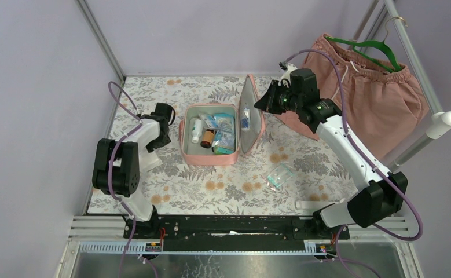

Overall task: Organize the medicine kit
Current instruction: Pick up the medical item at the center of the board.

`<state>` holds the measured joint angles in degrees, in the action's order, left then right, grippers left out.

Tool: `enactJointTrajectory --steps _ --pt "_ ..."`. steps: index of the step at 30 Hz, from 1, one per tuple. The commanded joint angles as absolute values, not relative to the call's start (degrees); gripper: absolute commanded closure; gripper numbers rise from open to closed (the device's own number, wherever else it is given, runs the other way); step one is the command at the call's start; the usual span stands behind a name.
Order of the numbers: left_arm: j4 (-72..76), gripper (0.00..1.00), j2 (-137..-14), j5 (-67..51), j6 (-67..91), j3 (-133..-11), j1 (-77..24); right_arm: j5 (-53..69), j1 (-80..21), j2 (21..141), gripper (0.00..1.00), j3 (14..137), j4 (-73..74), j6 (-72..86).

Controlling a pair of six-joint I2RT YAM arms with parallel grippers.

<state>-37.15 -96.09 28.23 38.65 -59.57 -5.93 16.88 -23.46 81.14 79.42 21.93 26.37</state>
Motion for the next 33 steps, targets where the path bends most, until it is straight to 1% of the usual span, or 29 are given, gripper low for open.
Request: enactJointTrajectory --steps 1,10,16,20,21,24,28,33 --pt "-36.96 0.41 -97.02 31.29 38.63 -60.25 -4.69 19.15 -23.52 80.51 1.0 77.94 23.79 25.08" --pt "-35.84 0.43 -101.32 29.13 38.7 -60.54 -4.39 19.28 -23.54 80.6 1.0 78.05 23.64 25.31" --pt "-35.86 0.52 -101.94 29.48 38.39 -60.64 -4.31 19.55 -23.51 80.63 1.0 78.18 23.38 25.63" --pt "-35.88 0.64 -101.49 29.28 38.16 -60.39 -4.26 19.71 -23.55 80.6 1.0 78.31 23.39 25.77" --pt "-35.86 0.74 -101.0 28.86 38.19 -60.0 -4.26 19.67 -23.48 80.52 1.0 78.22 23.44 25.75" --pt "-36.01 0.83 -100.45 28.47 38.02 -59.84 -4.23 19.69 -23.55 80.51 1.0 78.18 23.5 25.81" --pt "-37.03 0.99 -98.44 27.21 37.52 -60.99 -4.3 19.69 -23.5 80.38 1.0 78.31 23.55 25.66" --pt "-40.13 1.0 -92.31 25.07 36.35 -64.22 -4.26 19.51 -23.51 80.16 1.0 78.07 23.65 25.77"
